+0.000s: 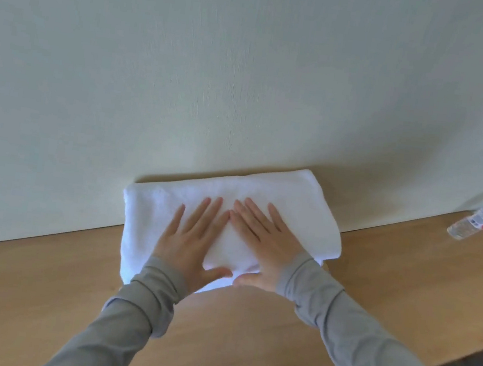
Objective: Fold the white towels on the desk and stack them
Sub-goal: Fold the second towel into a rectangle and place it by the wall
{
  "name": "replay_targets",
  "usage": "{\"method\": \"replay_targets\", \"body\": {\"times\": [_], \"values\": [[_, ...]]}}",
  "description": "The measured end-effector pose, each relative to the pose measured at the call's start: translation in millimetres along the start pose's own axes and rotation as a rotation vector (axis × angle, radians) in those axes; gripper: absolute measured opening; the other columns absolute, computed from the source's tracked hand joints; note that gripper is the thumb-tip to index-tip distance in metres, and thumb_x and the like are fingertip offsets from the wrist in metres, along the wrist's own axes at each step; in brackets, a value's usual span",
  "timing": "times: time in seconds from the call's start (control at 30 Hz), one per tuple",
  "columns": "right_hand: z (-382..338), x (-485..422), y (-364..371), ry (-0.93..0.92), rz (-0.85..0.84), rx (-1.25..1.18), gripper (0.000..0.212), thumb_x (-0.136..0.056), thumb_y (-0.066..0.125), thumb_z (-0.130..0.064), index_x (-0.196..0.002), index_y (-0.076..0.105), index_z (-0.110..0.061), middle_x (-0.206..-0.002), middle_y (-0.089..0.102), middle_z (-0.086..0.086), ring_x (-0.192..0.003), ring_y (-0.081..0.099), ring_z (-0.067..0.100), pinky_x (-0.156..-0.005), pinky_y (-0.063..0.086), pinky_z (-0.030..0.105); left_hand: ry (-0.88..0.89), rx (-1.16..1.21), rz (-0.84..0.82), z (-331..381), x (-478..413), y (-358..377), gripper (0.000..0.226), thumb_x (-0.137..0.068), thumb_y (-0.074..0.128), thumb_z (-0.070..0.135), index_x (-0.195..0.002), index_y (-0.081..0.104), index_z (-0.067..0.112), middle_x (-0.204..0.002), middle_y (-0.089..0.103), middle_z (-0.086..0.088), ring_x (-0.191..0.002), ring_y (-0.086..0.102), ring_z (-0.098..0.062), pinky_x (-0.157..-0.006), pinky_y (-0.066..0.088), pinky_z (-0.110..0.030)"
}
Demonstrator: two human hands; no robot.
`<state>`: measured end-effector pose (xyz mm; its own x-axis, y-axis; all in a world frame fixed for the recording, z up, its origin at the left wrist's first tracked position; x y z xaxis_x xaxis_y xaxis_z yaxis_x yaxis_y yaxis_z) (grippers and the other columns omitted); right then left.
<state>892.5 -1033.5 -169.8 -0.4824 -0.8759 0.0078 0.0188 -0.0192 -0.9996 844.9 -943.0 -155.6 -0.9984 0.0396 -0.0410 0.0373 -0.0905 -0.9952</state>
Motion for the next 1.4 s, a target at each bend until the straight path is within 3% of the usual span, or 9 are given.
{"method": "replay_targets", "body": {"times": [0.07,0.23,0.3,0.43,0.6,0.77,1.03,1.13,1.4], "values": [[-3,-6,11,0.002,-0.036,0.085,0.12,-0.066,0.062,-0.064,-0.146,-0.014,-0.017,-0.153,-0.019,0.001,-0.141,-0.02,0.02,-0.115,-0.011,0.044,-0.007,-0.017,-0.065,-1,1,12,0.115,-0.067,0.055,0.071,-0.141,-0.023,0.029,-0.151,-0.025,0.008,-0.143,-0.016,-0.014,-0.115,-0.008,-0.04],[59,17,14,0.137,-0.092,0.147,0.133,-0.06,0.072,-0.062,-0.141,-0.025,-0.02,-0.149,-0.027,0.002,-0.139,-0.024,0.018,-0.114,-0.01,0.04,-0.132,-0.082,-0.066,-61,41,4,0.134,-0.033,0.087,0.048,-0.146,0.023,0.014,-0.153,0.019,-0.001,-0.14,0.018,-0.019,-0.111,0.02,-0.043],[77,28,16,0.183,-0.12,0.125,0.131,-0.059,0.074,-0.062,-0.143,-0.017,-0.018,-0.151,-0.02,0.004,-0.142,-0.016,0.02,-0.116,-0.004,0.038,-0.189,-0.086,-0.136,-81,55,14,0.133,-0.044,0.084,0.046,-0.147,0.004,0.019,-0.155,0.003,0.003,-0.141,-0.001,-0.015,-0.114,0.006,-0.037],[80,33,15,0.162,-0.178,0.113,0.129,-0.065,0.067,-0.064,-0.138,-0.029,-0.019,-0.147,-0.032,0.0,-0.14,-0.025,0.018,-0.116,-0.01,0.034,-0.21,-0.174,-0.24,-86,56,21,0.123,-0.069,0.059,0.065,-0.133,-0.037,0.024,-0.143,-0.039,0.009,-0.127,-0.039,-0.011,-0.107,-0.024,-0.036],[51,5,-25,0.25,0.071,-0.402,0.07,-0.095,0.042,-0.042,-0.148,0.009,-0.012,-0.149,-0.01,-0.012,-0.142,-0.011,0.005,-0.106,-0.019,0.009,-0.203,-0.147,-0.007,-48,20,-24,0.095,-0.07,-0.029,0.067,-0.149,-0.007,0.02,-0.157,-0.015,0.0,-0.142,-0.021,-0.018,-0.114,-0.014,-0.038],[10,-59,-18,0.186,0.019,-0.25,0.051,-0.102,0.024,-0.031,-0.149,0.011,-0.018,-0.158,0.0,-0.005,-0.144,-0.005,0.009,-0.116,-0.006,0.034,-0.251,-0.044,-0.015,-44,-32,-8,0.063,-0.097,0.012,0.051,-0.149,-0.007,0.022,-0.158,-0.014,0.003,-0.144,-0.013,-0.012,-0.117,-0.008,-0.034],[123,-16,-1,0.529,0.085,-0.345,0.05,-0.1,0.026,-0.034,-0.147,0.025,-0.014,-0.155,0.02,0.0,-0.143,0.014,0.012,-0.117,0.004,0.03,-0.451,0.245,0.244,-113,13,-2,0.063,-0.097,0.028,0.045,-0.15,0.008,0.017,-0.158,-0.001,0.001,-0.145,-0.006,-0.012,-0.116,-0.004,-0.032],[158,-2,-25,0.78,0.46,-0.555,0.036,-0.094,0.049,-0.018,-0.124,0.052,0.001,-0.129,0.051,0.021,-0.123,0.041,0.032,-0.102,0.028,0.032,-0.845,0.573,0.617,-156,41,-22,0.048,-0.091,0.058,0.023,-0.131,0.047,-0.002,-0.135,0.042,-0.025,-0.128,0.034,-0.036,-0.109,0.023,-0.039],[205,4,2,1.264,0.408,-0.857,0.019,-0.084,0.059,-0.024,-0.069,0.057,-0.012,-0.075,0.056,0.009,-0.074,0.052,0.021,-0.066,0.037,0.026,-1.173,0.77,0.375,-196,23,0,0.035,-0.089,0.054,0.04,-0.08,0.06,0.007,-0.079,0.053,-0.012,-0.081,0.045,-0.029,-0.074,0.034,-0.032]]}}
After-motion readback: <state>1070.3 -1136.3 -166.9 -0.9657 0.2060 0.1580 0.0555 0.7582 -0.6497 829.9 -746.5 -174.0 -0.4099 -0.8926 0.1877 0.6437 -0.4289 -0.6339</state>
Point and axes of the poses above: each hand's wrist, its own x-axis away from the middle knuckle, its own y-axis out of the palm, z = x × y, the point moved 10 cm from there along -x, towards the middle knuckle
